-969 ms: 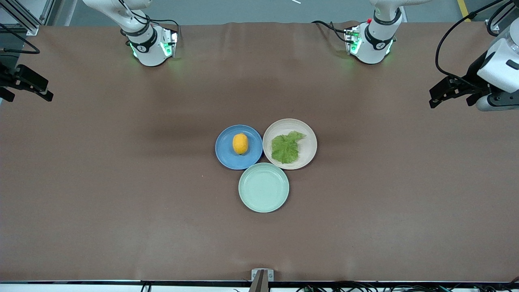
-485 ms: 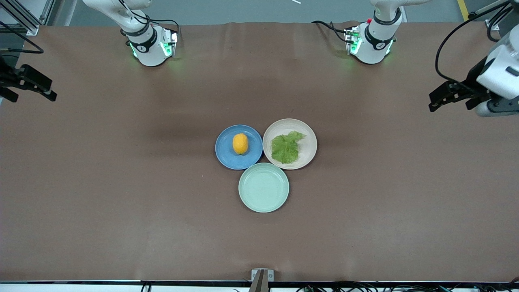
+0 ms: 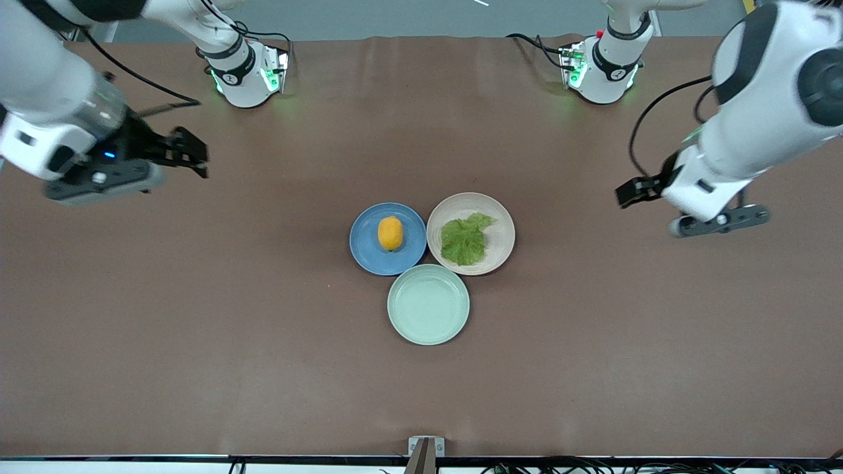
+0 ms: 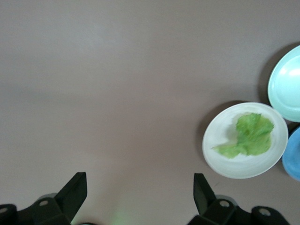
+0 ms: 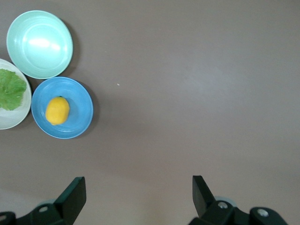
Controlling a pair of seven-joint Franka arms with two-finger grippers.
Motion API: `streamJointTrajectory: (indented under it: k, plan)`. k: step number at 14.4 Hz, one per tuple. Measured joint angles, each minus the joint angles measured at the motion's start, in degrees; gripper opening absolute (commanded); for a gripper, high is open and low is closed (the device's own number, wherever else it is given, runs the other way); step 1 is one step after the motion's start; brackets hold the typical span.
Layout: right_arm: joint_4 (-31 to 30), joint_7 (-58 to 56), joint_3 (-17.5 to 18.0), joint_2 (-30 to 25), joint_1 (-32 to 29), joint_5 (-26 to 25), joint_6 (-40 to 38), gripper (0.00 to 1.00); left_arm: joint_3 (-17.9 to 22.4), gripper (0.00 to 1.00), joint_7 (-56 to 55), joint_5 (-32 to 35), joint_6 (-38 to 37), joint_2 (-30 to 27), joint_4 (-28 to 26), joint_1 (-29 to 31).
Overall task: Pick lemon and lettuce from plates
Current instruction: 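Move the right gripper toward the lemon while the left gripper approaches the lettuce, then lower the right gripper onto the lemon while the left gripper lowers onto the lettuce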
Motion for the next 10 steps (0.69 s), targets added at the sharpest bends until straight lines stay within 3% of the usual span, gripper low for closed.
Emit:
streamJointTrajectory:
  k: [6,10]
  plan:
    - [-0.1,1.2,-0.1,4.1,5.4,-0.2,0.0,1.0,-0.4,1.0,-21.2,0.2,14.0,7.1,-6.1,-9.7]
    - [-0.4,15.2,0.0,7.3,11.6,0.0,0.6,1.0,-0.5,1.0,-40.1,3.4,19.7,12.8,-6.8,-15.7]
